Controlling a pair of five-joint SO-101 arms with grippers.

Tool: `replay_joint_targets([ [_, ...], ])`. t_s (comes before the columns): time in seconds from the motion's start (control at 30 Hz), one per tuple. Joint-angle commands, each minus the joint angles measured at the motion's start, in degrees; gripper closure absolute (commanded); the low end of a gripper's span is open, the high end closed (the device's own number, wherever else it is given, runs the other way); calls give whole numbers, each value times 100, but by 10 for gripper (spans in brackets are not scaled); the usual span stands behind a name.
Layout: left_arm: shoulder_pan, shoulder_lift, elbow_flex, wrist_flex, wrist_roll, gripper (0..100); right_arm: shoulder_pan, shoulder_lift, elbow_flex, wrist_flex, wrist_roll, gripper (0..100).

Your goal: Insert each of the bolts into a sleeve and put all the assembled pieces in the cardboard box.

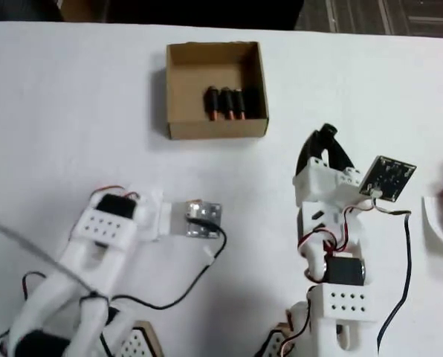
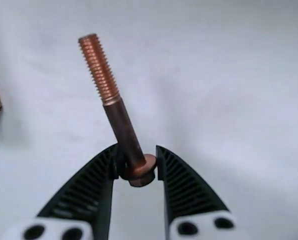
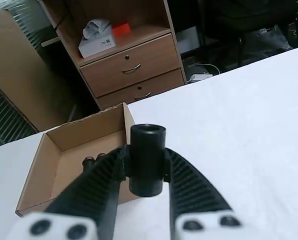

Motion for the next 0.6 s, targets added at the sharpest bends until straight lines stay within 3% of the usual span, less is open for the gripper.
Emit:
replay_joint_targets([
  [0.0,-70,774,-224,-325,-914,977,-57,-180,-97,-171,18,978],
  [0.3,-62,2497,-1209,-448,-879,977,-57,-180,-97,-171,26,978],
  [0.57,-70,2558,-1332,-457,-167,919,-48,-180,-97,-171,53,978],
])
